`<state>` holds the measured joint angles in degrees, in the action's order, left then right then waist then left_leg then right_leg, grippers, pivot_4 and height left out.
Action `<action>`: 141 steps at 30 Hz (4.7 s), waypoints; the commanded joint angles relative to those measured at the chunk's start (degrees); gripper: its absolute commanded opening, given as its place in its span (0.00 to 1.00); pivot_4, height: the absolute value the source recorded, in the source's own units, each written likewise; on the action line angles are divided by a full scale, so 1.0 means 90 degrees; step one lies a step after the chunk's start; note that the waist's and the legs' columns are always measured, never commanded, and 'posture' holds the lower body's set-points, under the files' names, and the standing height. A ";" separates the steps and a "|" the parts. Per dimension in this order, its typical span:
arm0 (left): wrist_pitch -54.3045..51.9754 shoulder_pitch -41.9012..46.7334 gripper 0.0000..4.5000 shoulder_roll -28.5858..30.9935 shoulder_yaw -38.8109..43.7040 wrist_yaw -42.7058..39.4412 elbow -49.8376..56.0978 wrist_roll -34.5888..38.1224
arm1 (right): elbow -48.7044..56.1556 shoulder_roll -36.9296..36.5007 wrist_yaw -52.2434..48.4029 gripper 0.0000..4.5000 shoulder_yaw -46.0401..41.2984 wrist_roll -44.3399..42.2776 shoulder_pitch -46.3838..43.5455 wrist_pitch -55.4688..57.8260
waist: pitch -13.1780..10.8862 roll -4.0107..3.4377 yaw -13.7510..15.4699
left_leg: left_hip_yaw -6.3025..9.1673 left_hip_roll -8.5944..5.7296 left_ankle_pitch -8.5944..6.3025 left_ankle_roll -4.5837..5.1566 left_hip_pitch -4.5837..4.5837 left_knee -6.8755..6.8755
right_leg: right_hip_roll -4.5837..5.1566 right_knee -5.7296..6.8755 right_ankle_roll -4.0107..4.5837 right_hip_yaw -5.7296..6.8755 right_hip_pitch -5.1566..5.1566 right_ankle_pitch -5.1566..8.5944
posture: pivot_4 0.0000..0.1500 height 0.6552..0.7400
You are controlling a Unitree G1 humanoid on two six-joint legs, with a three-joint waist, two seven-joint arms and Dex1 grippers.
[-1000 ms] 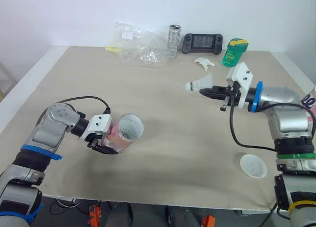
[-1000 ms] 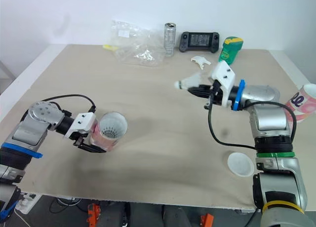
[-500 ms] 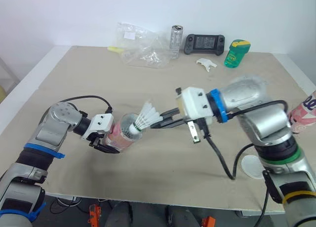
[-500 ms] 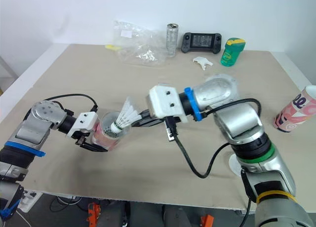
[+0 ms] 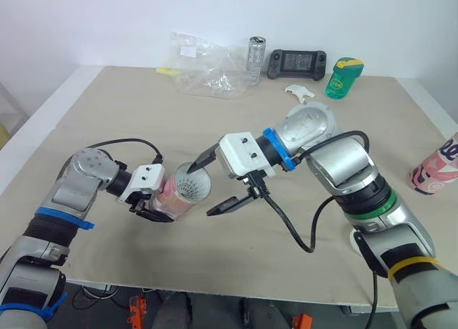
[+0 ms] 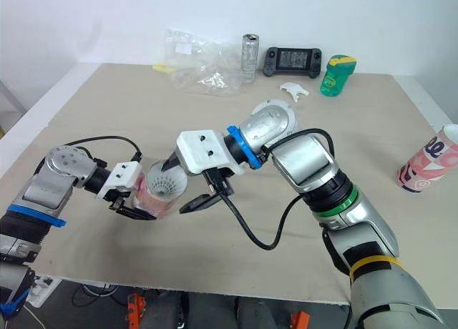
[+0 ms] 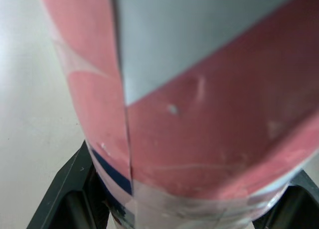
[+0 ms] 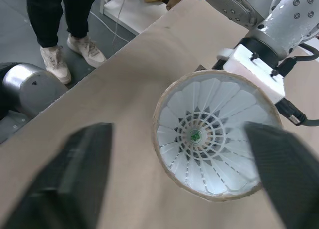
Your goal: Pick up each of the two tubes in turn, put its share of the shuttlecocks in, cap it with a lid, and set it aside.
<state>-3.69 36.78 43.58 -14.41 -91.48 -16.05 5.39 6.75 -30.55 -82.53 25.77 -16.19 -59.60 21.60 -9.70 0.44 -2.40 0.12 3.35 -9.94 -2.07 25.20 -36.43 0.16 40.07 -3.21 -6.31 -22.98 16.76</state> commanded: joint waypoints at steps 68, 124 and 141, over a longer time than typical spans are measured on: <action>-0.0273 -0.0767 0.65 -0.2487 0.0214 0.1436 0.0502 0.1289 | -0.2233 -0.5327 -0.1108 0.97 -0.0421 0.0254 0.1544 -0.1925 | -0.0040 0.0041 0.0065 | 0.0012 -0.0020 -0.0009 0.0013 0.0050 0.0007 | 0.0019 -0.0007 0.0008 0.0013 -0.0038 0.0014 | 1.00 0.81; 0.0919 -0.0352 0.65 -0.2662 -0.0410 0.1289 -0.1452 0.0403 | -0.0832 -0.2596 -0.1107 0.01 -0.0797 -0.0158 -0.0985 0.0114 | -0.0024 0.0055 -0.0144 | 0.0031 -0.0025 0.0035 -0.0010 -0.0058 0.0013 | 0.0007 -0.0008 -0.0022 0.0003 0.0055 -0.0003 | 1.00 0.81; 0.0316 -0.0407 0.65 -0.2356 -0.0655 0.1017 -0.1108 0.0338 | -0.0449 -0.1624 -0.1107 0.01 0.0062 0.0151 -0.1675 -0.0406 | -0.0025 0.0054 -0.0172 | 0.0031 -0.0001 0.0030 -0.0017 -0.0013 0.0025 | -0.0018 -0.0002 -0.0019 0.0004 -0.0004 -0.0004 | 1.00 0.81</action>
<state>0.75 34.88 20.24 -18.29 -81.76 -24.25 11.67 0.99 -45.07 -90.30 27.32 -14.36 -72.82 18.75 -9.93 0.93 -3.95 0.40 3.40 -9.68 -2.22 25.08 -36.20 -0.06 40.05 -3.37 -6.28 -23.02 16.72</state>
